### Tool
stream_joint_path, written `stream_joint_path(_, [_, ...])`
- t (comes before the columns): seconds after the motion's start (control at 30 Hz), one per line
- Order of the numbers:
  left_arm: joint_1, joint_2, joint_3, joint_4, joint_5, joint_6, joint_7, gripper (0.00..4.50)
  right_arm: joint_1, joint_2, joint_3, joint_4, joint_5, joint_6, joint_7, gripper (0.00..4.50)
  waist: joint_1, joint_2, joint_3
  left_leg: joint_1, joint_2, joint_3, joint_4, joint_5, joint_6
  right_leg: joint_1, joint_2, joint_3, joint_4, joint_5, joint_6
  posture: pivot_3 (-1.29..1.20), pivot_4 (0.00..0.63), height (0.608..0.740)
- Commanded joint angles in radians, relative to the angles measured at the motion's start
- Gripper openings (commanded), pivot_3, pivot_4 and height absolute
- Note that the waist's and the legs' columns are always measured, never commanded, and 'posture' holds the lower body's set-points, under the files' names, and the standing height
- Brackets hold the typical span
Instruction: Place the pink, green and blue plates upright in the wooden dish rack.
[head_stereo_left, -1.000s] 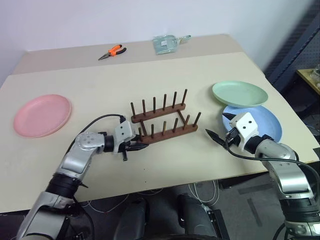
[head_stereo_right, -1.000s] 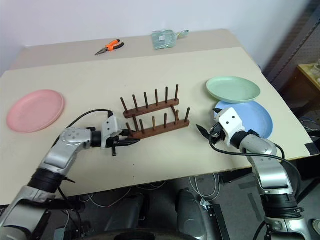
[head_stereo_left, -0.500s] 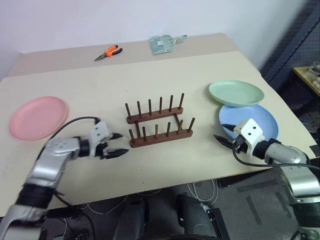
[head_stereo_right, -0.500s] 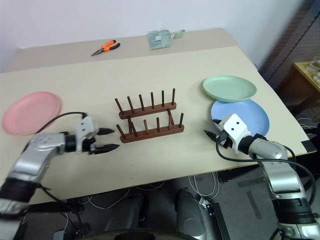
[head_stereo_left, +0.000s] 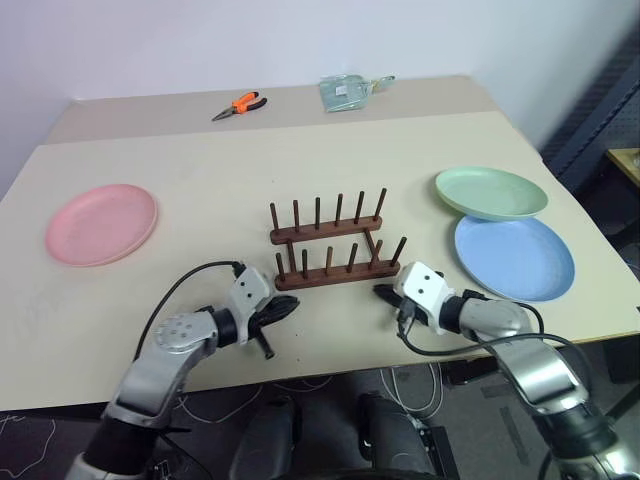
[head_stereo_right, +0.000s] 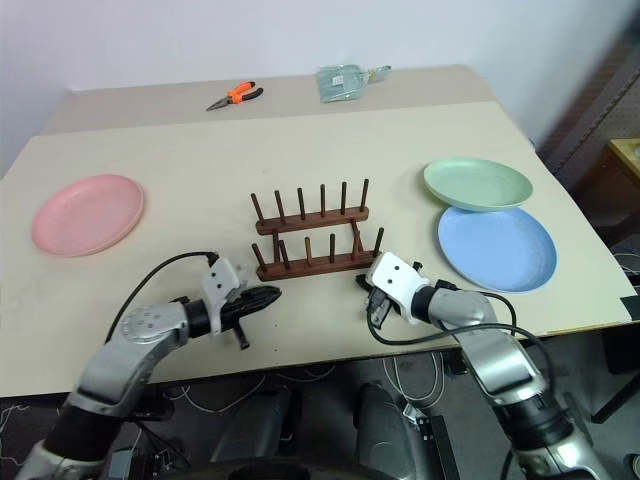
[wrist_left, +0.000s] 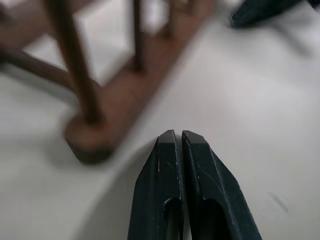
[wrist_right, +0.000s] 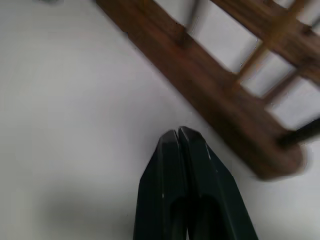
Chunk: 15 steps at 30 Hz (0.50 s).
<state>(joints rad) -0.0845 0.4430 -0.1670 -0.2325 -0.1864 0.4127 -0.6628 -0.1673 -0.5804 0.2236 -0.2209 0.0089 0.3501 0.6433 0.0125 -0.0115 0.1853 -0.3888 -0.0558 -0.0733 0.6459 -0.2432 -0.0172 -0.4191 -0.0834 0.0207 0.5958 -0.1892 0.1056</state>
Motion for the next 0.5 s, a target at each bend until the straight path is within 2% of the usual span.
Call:
stream_joint_path(0.03, [-0.042, -0.045, 0.021, 0.158, 0.1, 0.006, 0.165, 0.21, -0.084, 0.052, 0.002, 0.124, -0.083, -0.028, -0.107, 0.0, -0.002, 0.0, -0.002, 0.001, 0.0, 0.0, 0.0, 0.0, 0.0, 0.001, 0.0, 0.0, 0.0, 0.0, 0.0, 0.0, 0.15, 0.739])
stream_joint_path(0.33, [-0.136, -0.087, 0.039, 0.296, 0.099, -0.048, 0.216, 0.21, -0.225, 0.128, 0.004, 0.356, -0.128, -0.113, -0.158, 0.0, -0.012, 0.001, -0.013, 0.001, 0.0, -0.001, -0.001, 0.0, 0.0, 0.001, 0.002, -0.001, 0.001, 0.003, -0.003, 0.0, 0.15, 0.739])
stream_joint_path(0.43, [-0.118, -0.057, 0.06, 0.269, 0.09, -0.044, 0.199, 0.18, -0.215, 0.114, -0.024, 0.309, -0.072, -0.105, -0.089, 0.86, -0.024, 0.001, -0.013, 0.001, 0.0, -0.002, -0.001, 0.0, 0.001, 0.001, 0.002, -0.001, 0.001, 0.002, -0.003, 0.0, 0.15, 0.739])
stream_joint_path(0.5, [-0.035, -0.008, 0.128, 0.14, -0.013, -0.027, 0.111, 0.7, -0.174, 0.075, -0.047, 0.174, -0.004, -0.1, 0.001, 1.81, -0.031, 0.001, -0.013, 0.001, 0.0, -0.002, -0.002, 0.0, 0.001, 0.001, 0.002, -0.002, 0.001, 0.002, -0.003, 0.0, 0.15, 0.739])
